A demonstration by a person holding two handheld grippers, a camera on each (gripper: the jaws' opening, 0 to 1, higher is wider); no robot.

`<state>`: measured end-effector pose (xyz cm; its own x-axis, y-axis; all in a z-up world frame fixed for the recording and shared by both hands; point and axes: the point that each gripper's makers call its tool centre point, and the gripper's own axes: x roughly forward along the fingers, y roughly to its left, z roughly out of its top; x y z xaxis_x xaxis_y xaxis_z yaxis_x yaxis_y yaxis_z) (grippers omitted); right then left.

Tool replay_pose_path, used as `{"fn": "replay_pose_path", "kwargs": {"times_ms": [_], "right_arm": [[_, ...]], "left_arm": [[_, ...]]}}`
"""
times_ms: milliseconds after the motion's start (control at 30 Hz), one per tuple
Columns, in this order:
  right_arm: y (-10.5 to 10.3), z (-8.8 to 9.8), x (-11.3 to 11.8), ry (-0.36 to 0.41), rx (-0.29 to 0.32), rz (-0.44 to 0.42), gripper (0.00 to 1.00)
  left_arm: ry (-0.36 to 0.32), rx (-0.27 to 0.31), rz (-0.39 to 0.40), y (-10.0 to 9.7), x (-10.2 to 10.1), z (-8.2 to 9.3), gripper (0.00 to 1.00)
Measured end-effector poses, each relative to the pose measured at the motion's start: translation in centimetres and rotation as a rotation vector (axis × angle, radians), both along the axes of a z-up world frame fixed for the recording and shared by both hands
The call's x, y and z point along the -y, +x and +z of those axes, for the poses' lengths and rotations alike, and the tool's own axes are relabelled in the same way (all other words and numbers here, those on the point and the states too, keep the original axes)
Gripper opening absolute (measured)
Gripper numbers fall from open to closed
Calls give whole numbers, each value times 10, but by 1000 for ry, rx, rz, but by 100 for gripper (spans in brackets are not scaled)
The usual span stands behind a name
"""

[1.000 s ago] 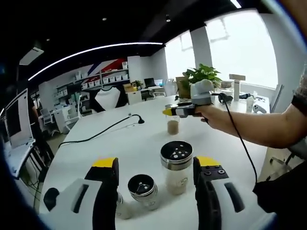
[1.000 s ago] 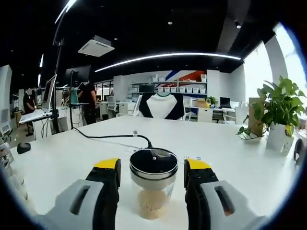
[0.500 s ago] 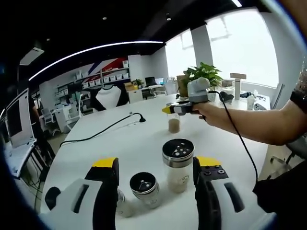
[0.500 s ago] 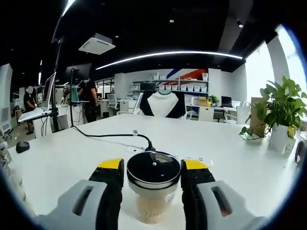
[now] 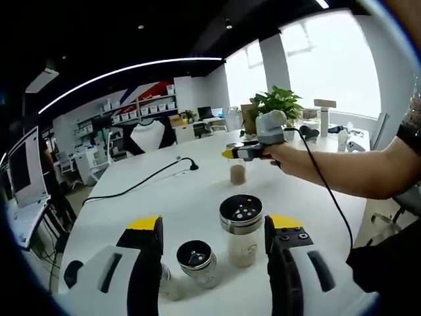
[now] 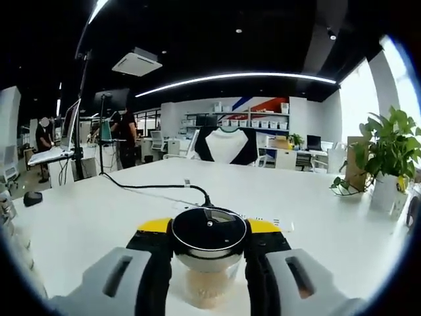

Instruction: Rotate the seasoning bottle until the label or dispensing opening points toward the visible target arrow and the bottle remains upright within the marked orientation range

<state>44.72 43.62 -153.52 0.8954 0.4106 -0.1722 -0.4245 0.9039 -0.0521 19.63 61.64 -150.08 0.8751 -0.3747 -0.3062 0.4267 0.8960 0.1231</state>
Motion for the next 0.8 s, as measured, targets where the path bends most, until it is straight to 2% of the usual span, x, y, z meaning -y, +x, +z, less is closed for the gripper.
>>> {"fn": "replay_pose_path", "kwargs": {"times_ms": [167,333,500,633,800], "right_arm": [[-10,7,1,1,5,22,39],[-20,14,2,8,9,50,39],[-38,8,8,9,-11,81,39],[-65,9,7,20,-19,104,39],[-105,23,4,52,-8,147,39]], "left_arm": [[0,7,-6,-2,3,3,66],[-6,20,-35,-5,16,8,66],[-15,39,-77,-9,34,14,66],[-24,58,-123,-14,54,20,66],[-41,68,-204,-26,87,22,66]]}}
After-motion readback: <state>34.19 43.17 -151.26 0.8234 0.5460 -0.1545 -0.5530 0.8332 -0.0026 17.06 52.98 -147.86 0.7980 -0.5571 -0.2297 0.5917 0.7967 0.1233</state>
